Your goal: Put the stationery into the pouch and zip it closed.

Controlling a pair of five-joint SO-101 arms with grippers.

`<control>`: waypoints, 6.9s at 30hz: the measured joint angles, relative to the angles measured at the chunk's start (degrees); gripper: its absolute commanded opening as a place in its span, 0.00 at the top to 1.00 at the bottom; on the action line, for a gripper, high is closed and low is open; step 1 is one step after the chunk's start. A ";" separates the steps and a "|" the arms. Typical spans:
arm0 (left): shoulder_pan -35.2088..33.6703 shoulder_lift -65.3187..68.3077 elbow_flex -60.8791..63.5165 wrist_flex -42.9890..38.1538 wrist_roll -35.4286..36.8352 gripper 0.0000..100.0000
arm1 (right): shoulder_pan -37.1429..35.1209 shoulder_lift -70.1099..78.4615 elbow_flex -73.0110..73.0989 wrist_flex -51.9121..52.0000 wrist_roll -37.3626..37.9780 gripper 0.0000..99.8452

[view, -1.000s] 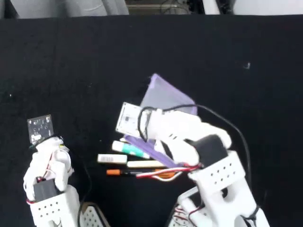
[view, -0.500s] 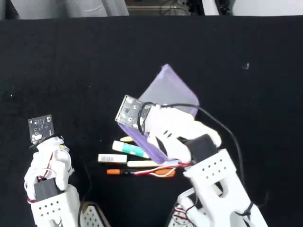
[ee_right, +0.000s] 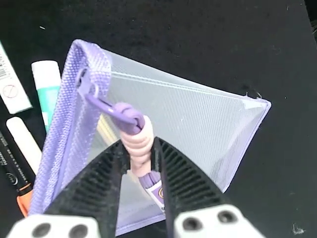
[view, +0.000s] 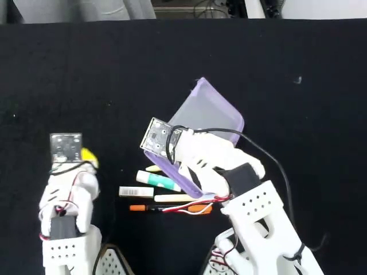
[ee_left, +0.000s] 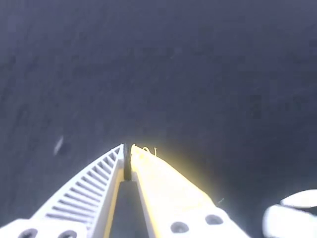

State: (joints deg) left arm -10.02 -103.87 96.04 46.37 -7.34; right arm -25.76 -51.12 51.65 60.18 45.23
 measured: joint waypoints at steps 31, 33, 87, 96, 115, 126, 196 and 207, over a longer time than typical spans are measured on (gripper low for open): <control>27.43 -0.09 -7.65 5.27 -1.85 0.75 | 0.00 -10.81 3.60 4.40 0.00 0.99; 27.43 -0.09 -9.93 9.41 -1.85 0.75 | 0.00 -10.81 3.60 4.40 0.00 0.99; 27.34 -0.70 -20.22 19.43 -1.41 0.75 | 1.23 -10.90 5.71 3.87 0.88 0.99; 27.34 -0.79 -20.66 19.60 -1.49 0.75 | 1.23 -10.90 6.07 3.87 0.88 0.99; 33.76 -0.35 -16.53 16.70 -7.47 0.75 | 1.23 -10.90 6.07 4.31 0.97 0.99; 34.64 -0.62 -16.53 16.70 -9.23 0.75 | -3.96 -10.90 6.07 12.57 5.36 0.99; 22.59 -0.18 -0.53 -8.62 -9.49 0.97 | 1.67 -11.34 1.14 15.12 3.87 0.99; 15.12 -0.09 -0.44 -9.67 -9.49 0.97 | 8.70 -11.43 -3.08 19.34 3.96 0.99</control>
State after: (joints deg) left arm 5.10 -103.96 95.60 36.70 -16.84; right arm -17.05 -62.55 48.57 79.52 49.19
